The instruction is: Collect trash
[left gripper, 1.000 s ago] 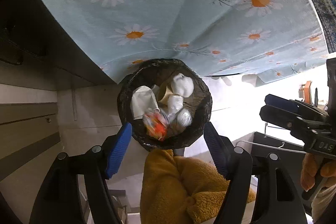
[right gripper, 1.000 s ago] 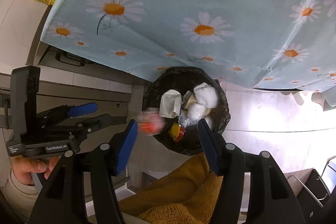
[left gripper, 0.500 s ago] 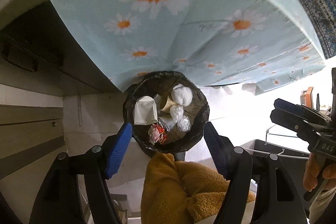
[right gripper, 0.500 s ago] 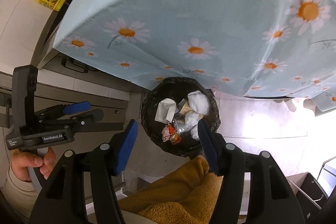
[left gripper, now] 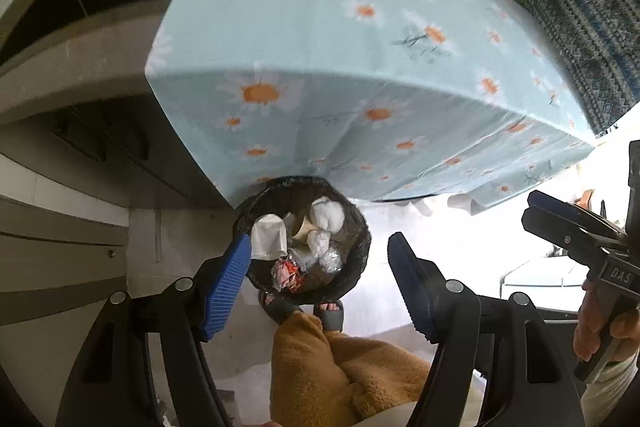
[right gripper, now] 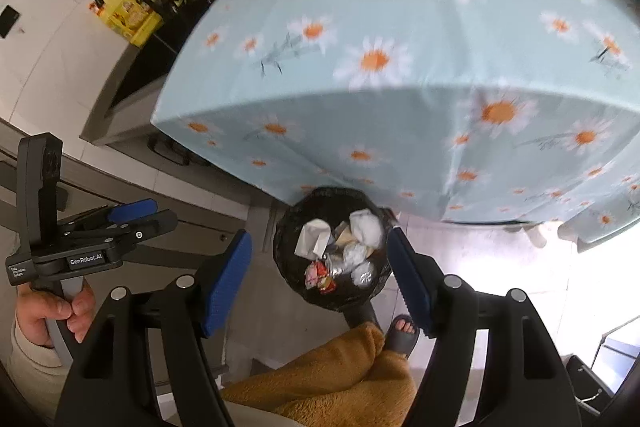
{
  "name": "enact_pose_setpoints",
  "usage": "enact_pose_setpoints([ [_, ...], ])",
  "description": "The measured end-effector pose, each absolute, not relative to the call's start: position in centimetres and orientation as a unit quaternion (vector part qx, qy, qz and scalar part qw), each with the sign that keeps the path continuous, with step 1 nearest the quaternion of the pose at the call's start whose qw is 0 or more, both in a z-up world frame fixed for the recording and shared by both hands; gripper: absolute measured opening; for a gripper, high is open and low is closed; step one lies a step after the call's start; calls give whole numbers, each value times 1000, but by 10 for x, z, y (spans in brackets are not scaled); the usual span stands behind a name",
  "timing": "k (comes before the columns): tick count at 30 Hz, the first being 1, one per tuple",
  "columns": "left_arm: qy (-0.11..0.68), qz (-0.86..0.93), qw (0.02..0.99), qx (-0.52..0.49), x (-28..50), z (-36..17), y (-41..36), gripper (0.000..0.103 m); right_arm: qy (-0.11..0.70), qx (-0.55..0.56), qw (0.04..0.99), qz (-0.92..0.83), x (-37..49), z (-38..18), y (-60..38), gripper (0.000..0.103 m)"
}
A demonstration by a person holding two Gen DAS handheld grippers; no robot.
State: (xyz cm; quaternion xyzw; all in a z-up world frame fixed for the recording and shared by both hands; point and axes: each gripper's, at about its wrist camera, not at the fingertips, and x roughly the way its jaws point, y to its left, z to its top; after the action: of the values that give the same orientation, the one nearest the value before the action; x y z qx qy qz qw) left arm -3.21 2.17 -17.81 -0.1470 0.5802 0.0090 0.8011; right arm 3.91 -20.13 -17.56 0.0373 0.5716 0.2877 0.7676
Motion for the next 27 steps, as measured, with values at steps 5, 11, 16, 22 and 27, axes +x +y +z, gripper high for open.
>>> enact_pose_setpoints([
  [5,559,17,817,-139,-39,-149,14,68,539,35,789,293,35,-148,-212,84],
  [11,531,22,837,-130,-44,-107,4,76,495,27,814,303,28,-103,-221,85],
  [16,502,27,857,-117,-52,-75,-5,80,461,14,837,294,23,-70,-233,85],
  [22,474,28,874,-109,-62,-40,-20,80,429,4,855,292,14,-36,-247,85],
  [27,449,23,887,-103,-69,-16,-39,80,407,5,868,285,7,-12,-263,85],
])
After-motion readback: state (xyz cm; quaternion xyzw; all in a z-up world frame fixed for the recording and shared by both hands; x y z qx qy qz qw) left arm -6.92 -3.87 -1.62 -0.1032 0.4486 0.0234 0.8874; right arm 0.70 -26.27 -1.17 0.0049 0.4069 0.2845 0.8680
